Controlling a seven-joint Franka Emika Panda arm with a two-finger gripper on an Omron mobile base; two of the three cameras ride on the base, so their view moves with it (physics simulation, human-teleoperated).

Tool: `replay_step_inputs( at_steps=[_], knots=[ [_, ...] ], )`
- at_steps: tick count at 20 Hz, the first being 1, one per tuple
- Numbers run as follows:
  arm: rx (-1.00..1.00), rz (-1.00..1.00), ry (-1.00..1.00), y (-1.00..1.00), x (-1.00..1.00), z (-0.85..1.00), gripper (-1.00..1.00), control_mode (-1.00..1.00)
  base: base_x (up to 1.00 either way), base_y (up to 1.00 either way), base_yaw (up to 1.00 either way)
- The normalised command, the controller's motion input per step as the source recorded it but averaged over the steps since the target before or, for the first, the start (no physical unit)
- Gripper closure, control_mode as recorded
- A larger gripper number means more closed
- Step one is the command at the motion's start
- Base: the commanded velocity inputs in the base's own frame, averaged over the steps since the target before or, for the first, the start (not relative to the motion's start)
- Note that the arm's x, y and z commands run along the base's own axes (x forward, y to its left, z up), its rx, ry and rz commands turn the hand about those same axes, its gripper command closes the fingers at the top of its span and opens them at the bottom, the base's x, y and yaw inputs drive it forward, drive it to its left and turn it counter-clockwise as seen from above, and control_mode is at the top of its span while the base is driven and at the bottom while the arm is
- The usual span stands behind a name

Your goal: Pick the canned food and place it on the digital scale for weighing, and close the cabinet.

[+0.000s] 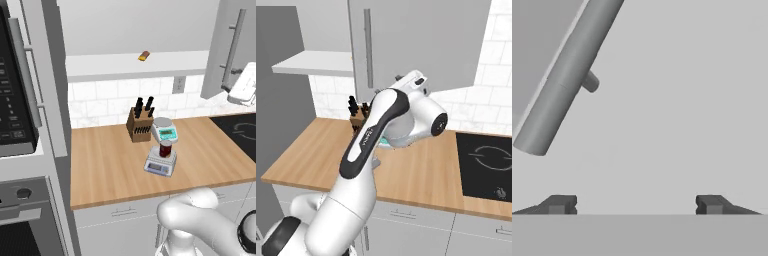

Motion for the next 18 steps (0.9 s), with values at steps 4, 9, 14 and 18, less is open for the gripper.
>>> replay_step_inputs(
  at_steps=[4,9,14,18],
  knots=[
    [-0.08,-0.13,0.03,0.48,1.00,-0.11,-1.00,-1.00,0.00,0.00,0.00],
    [-0.01,-0.06,0.00,0.13,1.00,-0.09,-1.00,-1.00,0.00,0.00,0.00],
    [0.00,0.00,-0.02,0.00,1.00,-0.21,-1.00,-1.00,0.00,0.00,0.00],
    [0.00,-0.01,0.00,0.00,0.91,-0.11,-1.00,-1.00,0.00,0.00,0.00]
  ],
)
